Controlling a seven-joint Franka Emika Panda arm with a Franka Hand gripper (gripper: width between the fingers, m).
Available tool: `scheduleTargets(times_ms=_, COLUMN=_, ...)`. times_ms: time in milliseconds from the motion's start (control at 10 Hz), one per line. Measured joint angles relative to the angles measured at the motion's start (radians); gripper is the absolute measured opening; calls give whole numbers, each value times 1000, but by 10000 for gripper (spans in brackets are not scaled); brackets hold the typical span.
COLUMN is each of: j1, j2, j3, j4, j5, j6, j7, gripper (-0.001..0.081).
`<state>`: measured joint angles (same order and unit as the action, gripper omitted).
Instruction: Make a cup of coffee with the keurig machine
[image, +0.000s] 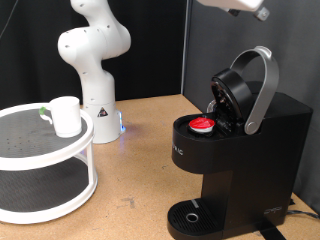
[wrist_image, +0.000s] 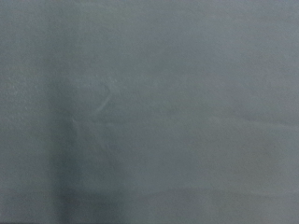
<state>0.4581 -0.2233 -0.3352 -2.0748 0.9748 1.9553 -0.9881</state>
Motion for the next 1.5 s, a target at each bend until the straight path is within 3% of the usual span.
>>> scheduleTargets(times_ms=600, j1=20, j2=54, j3=112, j4=45, j5=-64, j6=80, j7=104, gripper=805)
scheduleTargets(times_ms=1200, j1=22, j2=101, j3=164, j4=45, j5=-62, j6=148, j7=109, gripper=795)
scheduleTargets(times_ms=1400, j1=22, j2=108, j3=166, j4=45, j5=-61, j6=149, j7=108, gripper=494)
scheduleTargets(times_ms=1500, j1=22, j2=112, j3=166, j4=45, j5=-61, j6=149, j7=108, gripper=494)
